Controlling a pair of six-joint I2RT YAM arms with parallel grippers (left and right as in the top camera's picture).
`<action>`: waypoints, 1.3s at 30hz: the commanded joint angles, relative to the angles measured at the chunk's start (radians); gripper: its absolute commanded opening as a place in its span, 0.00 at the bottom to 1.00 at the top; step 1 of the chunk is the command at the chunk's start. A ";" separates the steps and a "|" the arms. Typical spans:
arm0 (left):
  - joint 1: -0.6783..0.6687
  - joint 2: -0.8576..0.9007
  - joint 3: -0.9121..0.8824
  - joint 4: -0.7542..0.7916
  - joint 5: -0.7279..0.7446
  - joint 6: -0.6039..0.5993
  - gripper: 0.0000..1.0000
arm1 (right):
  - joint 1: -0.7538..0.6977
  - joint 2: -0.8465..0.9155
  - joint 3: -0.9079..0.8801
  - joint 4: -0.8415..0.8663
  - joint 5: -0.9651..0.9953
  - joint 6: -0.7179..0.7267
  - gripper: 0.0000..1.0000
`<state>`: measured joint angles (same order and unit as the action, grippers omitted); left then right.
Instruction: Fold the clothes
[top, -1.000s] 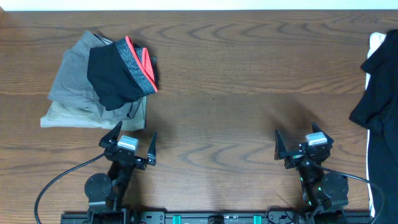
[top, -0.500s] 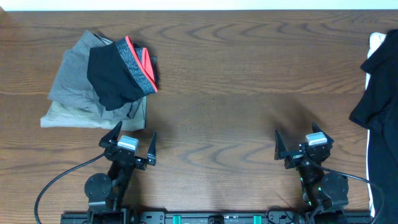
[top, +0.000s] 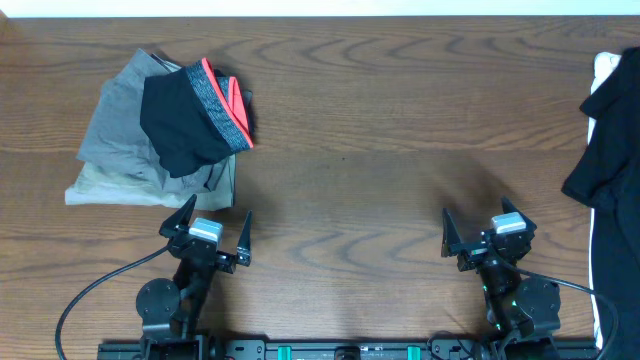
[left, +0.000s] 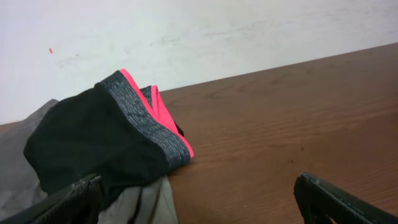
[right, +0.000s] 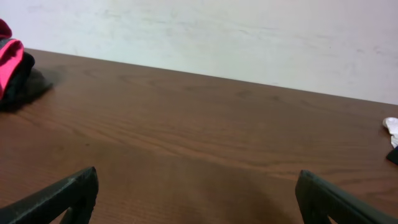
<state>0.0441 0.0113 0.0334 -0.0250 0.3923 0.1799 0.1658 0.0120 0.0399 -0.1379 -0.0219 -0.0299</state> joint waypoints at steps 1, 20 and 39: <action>-0.003 -0.007 -0.029 -0.014 -0.001 -0.009 0.98 | 0.008 -0.005 -0.003 -0.001 0.011 0.006 0.99; -0.003 -0.007 -0.029 -0.011 -0.001 -0.008 0.98 | 0.009 -0.005 -0.003 0.011 -0.007 0.018 0.99; -0.004 0.673 0.595 -0.208 -0.032 -0.206 0.98 | 0.007 0.627 0.540 -0.095 -0.057 0.174 0.99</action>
<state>0.0437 0.5209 0.4736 -0.1780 0.3618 -0.0040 0.1658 0.4755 0.4389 -0.1829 -0.0727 0.1066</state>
